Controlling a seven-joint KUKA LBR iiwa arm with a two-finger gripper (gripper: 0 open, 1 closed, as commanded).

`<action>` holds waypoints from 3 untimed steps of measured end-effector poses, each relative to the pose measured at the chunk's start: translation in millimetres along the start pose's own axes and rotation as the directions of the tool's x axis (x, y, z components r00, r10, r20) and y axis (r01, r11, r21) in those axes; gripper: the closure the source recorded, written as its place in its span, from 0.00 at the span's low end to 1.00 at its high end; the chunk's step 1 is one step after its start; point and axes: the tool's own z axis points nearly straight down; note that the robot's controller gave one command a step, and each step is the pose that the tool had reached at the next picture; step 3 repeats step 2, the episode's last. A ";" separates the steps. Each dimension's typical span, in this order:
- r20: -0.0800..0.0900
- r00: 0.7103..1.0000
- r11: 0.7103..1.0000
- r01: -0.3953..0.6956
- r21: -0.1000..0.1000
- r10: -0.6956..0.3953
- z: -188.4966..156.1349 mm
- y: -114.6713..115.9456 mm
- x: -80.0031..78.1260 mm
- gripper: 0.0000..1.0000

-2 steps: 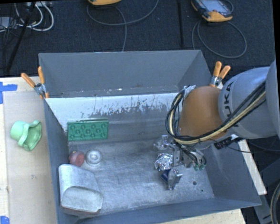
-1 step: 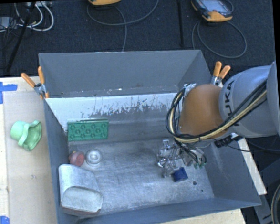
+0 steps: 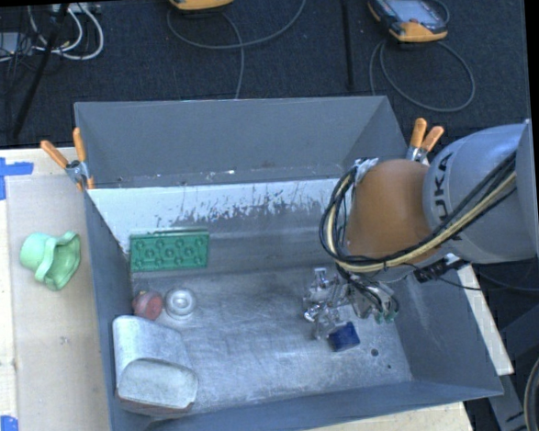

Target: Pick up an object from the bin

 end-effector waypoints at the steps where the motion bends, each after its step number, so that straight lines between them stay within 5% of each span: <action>1: 0.001 1.000 1.000 0.000 0.000 0.000 -49.8 0.3 -0.9 1.00; 3: 0.001 1.000 1.000 0.000 0.000 0.000 -73.9 0.7 -2.0 1.00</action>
Offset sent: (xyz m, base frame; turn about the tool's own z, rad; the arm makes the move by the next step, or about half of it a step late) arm -0.0002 -0.0003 0.0475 0.0000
